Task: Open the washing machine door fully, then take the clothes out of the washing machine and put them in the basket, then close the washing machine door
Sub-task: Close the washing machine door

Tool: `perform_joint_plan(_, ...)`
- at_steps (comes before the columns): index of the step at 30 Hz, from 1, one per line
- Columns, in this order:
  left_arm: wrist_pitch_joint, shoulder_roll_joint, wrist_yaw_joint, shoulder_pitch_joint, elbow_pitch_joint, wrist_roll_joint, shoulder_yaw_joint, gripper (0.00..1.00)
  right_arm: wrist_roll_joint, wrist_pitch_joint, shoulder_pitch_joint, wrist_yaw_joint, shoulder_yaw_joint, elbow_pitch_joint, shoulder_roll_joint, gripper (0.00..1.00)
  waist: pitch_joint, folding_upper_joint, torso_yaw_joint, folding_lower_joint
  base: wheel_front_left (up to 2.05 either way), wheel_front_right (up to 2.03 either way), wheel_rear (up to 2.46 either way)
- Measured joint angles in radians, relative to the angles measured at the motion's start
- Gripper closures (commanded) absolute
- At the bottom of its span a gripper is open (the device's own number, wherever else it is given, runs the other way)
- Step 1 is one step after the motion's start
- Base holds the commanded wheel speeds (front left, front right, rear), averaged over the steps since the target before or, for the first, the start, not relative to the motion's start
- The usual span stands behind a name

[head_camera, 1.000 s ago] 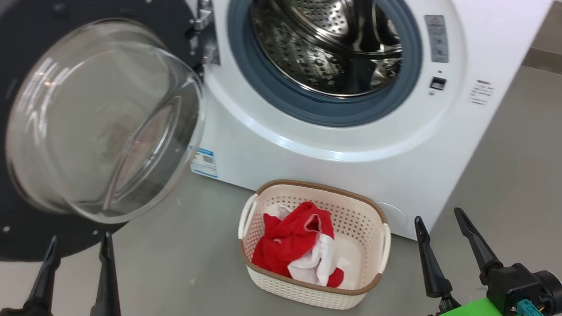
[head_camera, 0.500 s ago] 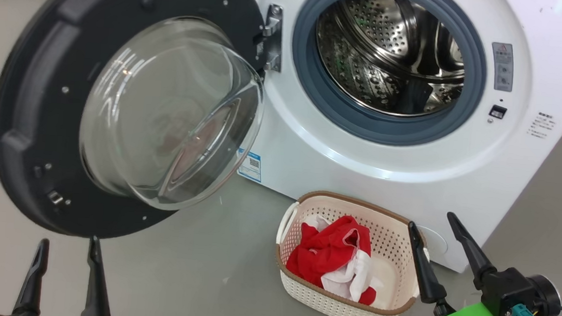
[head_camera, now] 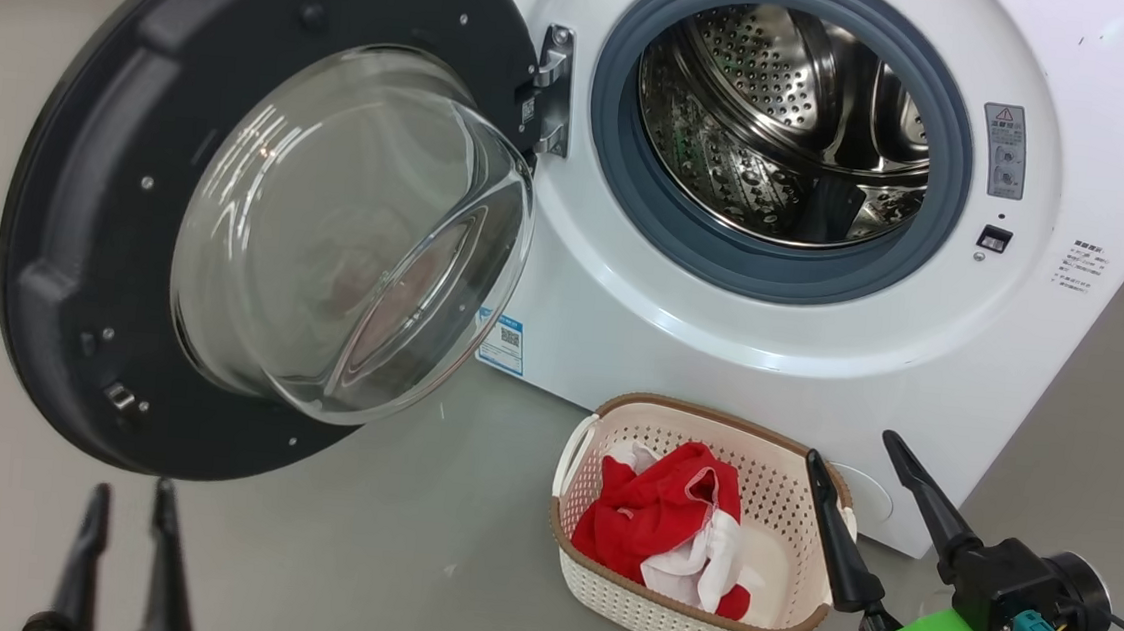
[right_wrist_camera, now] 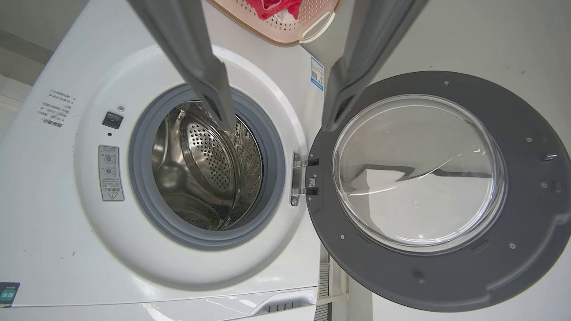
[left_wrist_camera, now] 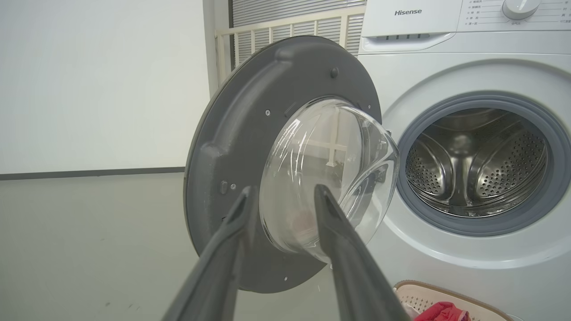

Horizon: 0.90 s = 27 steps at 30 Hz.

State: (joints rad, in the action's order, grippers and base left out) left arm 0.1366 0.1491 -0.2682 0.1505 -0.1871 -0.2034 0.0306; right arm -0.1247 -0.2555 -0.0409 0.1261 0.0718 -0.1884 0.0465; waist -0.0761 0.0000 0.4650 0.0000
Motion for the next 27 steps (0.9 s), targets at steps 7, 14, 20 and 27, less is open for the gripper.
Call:
perform_joint_plan(7,0.02,0.002,-0.005,-0.004,0.002,-0.002,-0.005,1.0,0.0,0.0,0.0,0.0,-0.001,-0.006,0.0,0.0,-0.005,0.0,-0.009,0.0,0.0,0.0,0.0)
perform_joint_plan(14,0.059,0.015,-0.01,-0.123,0.019,-0.049,-0.075,1.0,0.002,0.0,0.0,0.0,-0.002,-0.008,0.0,0.0,-0.003,0.0,-0.024,0.0,0.0,0.0,0.0)
perform_joint_plan(20,0.102,0.023,0.019,-0.289,0.07,-0.126,-0.139,1.0,0.013,0.0,0.0,0.0,-0.004,-0.01,0.0,0.0,0.009,0.0,-0.036,0.0,0.0,0.0,0.0)
perform_joint_plan(27,0.115,0.044,0.081,-0.499,0.24,-0.239,-0.255,1.0,0.037,0.0,0.0,0.0,-0.006,-0.01,0.0,0.0,0.038,0.0,-0.052,0.0,0.0,0.0,0.0)
